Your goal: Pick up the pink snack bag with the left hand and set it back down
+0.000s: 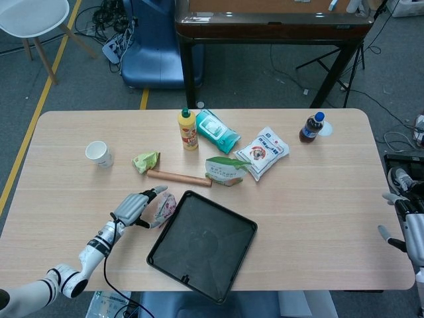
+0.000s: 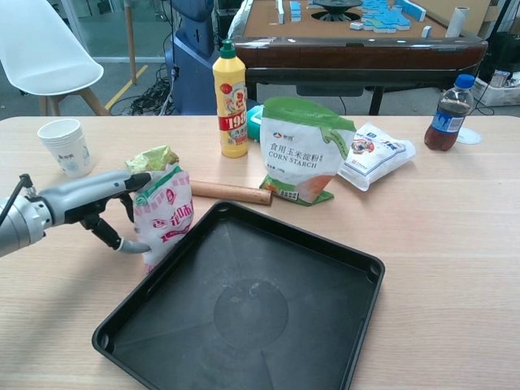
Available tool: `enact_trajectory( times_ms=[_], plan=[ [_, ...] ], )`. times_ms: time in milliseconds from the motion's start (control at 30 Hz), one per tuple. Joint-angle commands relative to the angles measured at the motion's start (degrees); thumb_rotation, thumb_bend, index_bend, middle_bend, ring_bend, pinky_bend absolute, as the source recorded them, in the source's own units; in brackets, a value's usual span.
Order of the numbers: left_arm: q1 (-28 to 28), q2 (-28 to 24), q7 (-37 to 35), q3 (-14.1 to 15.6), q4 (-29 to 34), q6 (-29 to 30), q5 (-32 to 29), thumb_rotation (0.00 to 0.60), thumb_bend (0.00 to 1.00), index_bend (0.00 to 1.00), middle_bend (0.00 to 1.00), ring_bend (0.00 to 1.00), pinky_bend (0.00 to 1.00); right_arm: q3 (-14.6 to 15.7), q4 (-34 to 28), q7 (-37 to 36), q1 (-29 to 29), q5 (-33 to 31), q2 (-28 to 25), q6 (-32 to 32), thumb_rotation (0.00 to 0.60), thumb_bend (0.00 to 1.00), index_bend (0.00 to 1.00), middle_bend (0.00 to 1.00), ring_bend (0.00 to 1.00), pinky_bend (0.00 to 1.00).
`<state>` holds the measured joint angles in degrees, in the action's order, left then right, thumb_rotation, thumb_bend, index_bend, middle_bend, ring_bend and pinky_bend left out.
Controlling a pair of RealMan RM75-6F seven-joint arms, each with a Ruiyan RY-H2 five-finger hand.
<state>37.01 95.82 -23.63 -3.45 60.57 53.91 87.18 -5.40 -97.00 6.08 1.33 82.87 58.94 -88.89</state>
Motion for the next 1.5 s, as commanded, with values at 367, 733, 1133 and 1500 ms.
enact_trajectory(
  times_ms=[367, 733, 1133, 1500],
  plan=[
    [1.3, 2.0, -0.8, 0.2, -0.4, -0.8, -1.1, 0.600, 0.19, 0.09, 0.13, 0.22, 0.35, 0.0, 0.5, -0.6, -0.6, -0.4, 0.1, -0.2, 0.600, 0.20, 0.29, 0.38, 0.21, 0.21],
    [2.4, 4.2, -0.4, -1.1, -1.2, -1.7, -3.1, 0.600, 0.19, 0.11, 0.14, 0.24, 0.40, 0.0, 1.0, -1.1, -0.8, -0.5, 0.1, -0.2, 0.600, 0.20, 0.29, 0.38, 0.21, 0.21],
    [2.8, 6.1, -4.3, -2.1, -4.7, -2.5, -4.8, 0.600, 0.19, 0.28, 0.31, 0.37, 0.52, -0.1, 1.1, -1.2, -1.1, -0.2, 0.2, -0.7, 0.600, 0.20, 0.30, 0.38, 0.21, 0.21],
    [3.0, 5.4, -5.7, -0.6, -7.4, -1.7, -2.9, 0.600, 0.29, 0.35, 0.38, 0.43, 0.64, -0.2, 0.7, -0.8, -1.0, 0.3, 0.2, -0.7, 0.600, 0.20, 0.31, 0.38, 0.21, 0.23]
  ],
)
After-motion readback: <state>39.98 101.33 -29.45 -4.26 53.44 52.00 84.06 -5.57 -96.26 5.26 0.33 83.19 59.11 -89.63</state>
